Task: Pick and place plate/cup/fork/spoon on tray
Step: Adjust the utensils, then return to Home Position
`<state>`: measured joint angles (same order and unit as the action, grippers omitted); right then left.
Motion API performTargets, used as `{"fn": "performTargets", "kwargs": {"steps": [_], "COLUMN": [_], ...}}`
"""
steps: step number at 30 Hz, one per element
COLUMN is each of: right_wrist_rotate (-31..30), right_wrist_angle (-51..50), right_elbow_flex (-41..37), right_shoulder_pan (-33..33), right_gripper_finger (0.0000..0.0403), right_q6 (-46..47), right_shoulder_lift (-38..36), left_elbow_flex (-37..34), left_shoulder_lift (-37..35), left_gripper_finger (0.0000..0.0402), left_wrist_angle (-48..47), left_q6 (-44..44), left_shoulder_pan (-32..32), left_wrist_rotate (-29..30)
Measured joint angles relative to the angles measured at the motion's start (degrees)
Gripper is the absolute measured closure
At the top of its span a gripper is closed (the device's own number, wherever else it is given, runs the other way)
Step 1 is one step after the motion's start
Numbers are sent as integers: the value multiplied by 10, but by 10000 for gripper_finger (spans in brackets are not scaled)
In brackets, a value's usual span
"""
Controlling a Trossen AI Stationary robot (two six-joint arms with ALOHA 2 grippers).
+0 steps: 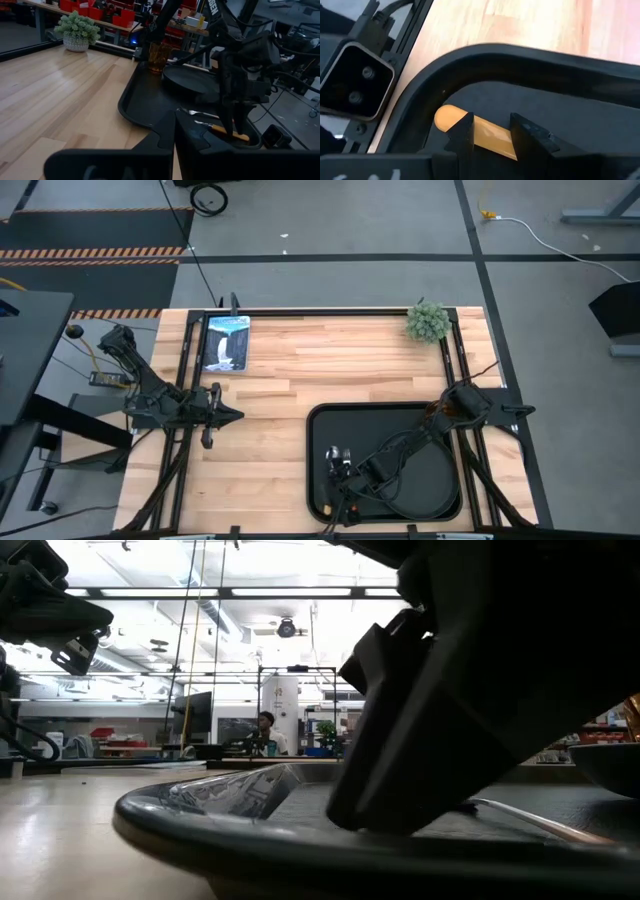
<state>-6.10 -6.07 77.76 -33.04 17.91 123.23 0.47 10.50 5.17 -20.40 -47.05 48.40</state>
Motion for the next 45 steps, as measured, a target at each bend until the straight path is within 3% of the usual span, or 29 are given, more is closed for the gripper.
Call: {"fn": "performTargets", "kwargs": {"steps": [13, 30, 40, 45], "right_wrist_rotate": [3, -4, -158, -194], "right_wrist_angle": [-42, -92, -239, -252], "right_elbow_flex": [-3, -3, -3, -43], "right_shoulder_pan": [6, 4, 5, 4], "right_gripper_finger": [268, 268, 268, 268], "right_q6": [-81, -71, -20, -1], "right_shoulder_lift": [-26, -58, -144, -195], "left_elbow_flex": [0, 0, 0, 0], "left_shoulder_lift": [0, 0, 0, 0], "left_gripper_finger": [390, 390, 390, 390], "left_wrist_angle": [1, -1, -2, -2], "left_q6": [-19, -25, -26, -26], "left_shoulder_pan": [0, 0, 0, 0], "left_wrist_rotate": [3, 24, 24, 24]}}
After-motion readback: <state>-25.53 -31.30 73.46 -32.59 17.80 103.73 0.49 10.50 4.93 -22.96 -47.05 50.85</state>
